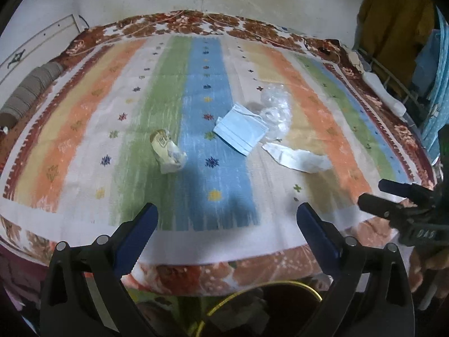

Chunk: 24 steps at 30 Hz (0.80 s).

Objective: Collect trash
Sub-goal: 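Move both grippers back toward the blue face mask and white tissue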

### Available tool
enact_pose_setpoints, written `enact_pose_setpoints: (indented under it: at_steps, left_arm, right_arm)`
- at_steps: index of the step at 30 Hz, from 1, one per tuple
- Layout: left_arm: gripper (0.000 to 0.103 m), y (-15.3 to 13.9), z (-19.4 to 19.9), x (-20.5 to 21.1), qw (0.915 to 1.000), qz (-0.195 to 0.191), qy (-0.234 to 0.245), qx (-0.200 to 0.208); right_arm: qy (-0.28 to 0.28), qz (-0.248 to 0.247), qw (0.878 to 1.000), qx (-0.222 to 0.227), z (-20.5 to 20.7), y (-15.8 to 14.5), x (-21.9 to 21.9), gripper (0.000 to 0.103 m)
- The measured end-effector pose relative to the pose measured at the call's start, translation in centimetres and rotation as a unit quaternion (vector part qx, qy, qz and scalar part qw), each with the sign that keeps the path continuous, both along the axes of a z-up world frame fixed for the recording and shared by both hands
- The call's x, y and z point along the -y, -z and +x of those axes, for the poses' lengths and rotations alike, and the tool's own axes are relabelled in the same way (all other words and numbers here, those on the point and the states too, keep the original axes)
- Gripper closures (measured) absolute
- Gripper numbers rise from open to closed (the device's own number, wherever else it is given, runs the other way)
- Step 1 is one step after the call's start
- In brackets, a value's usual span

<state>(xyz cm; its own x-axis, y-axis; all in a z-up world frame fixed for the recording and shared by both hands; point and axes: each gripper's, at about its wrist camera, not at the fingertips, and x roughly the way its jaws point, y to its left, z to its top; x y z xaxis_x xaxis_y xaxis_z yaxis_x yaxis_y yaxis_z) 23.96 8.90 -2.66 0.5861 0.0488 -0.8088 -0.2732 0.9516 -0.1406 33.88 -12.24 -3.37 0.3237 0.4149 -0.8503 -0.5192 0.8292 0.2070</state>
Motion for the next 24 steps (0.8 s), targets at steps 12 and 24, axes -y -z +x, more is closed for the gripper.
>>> enact_pose_setpoints:
  at_steps: [12,24]
  left_arm:
    - [0.006,2.9,4.2,-0.6,0.9992,0.031,0.019,-0.016]
    - [0.007,5.4,7.8,-0.8,0.9968,0.06,0.044,-0.029]
  right_arm:
    - [0.01,-0.029,0.999,0.009,3.7,1.9,-1.3,0.01]
    - [0.023,-0.044,0.998,-0.028,7.3,5.0,-2.1,0.026]
